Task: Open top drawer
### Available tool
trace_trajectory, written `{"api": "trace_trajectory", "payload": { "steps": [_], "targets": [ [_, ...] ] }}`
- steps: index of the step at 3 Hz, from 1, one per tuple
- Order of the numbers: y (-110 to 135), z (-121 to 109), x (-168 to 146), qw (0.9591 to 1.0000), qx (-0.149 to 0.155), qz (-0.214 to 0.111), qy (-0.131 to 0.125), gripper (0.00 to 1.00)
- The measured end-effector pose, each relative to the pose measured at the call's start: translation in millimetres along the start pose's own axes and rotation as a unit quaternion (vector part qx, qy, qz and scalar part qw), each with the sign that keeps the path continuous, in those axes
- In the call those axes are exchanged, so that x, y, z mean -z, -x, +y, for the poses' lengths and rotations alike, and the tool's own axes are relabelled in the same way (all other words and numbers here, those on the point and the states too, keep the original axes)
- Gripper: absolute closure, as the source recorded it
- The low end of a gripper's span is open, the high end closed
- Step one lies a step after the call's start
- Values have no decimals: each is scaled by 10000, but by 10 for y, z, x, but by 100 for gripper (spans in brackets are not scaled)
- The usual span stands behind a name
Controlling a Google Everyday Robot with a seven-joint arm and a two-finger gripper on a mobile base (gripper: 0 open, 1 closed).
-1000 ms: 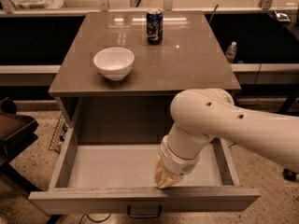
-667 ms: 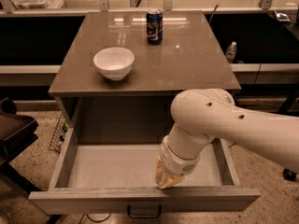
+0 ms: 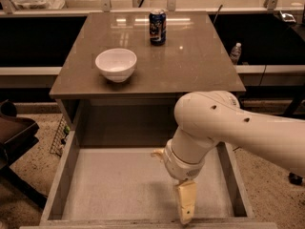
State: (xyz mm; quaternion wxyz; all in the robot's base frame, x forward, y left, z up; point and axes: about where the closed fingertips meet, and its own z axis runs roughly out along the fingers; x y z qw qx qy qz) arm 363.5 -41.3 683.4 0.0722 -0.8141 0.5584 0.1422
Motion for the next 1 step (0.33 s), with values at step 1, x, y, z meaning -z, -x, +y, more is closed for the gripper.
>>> {"api": "trace_trajectory", "payload": {
  "steps": [1],
  "targets": [
    [0, 0, 0, 10000, 0, 0, 0, 0]
  ]
}}
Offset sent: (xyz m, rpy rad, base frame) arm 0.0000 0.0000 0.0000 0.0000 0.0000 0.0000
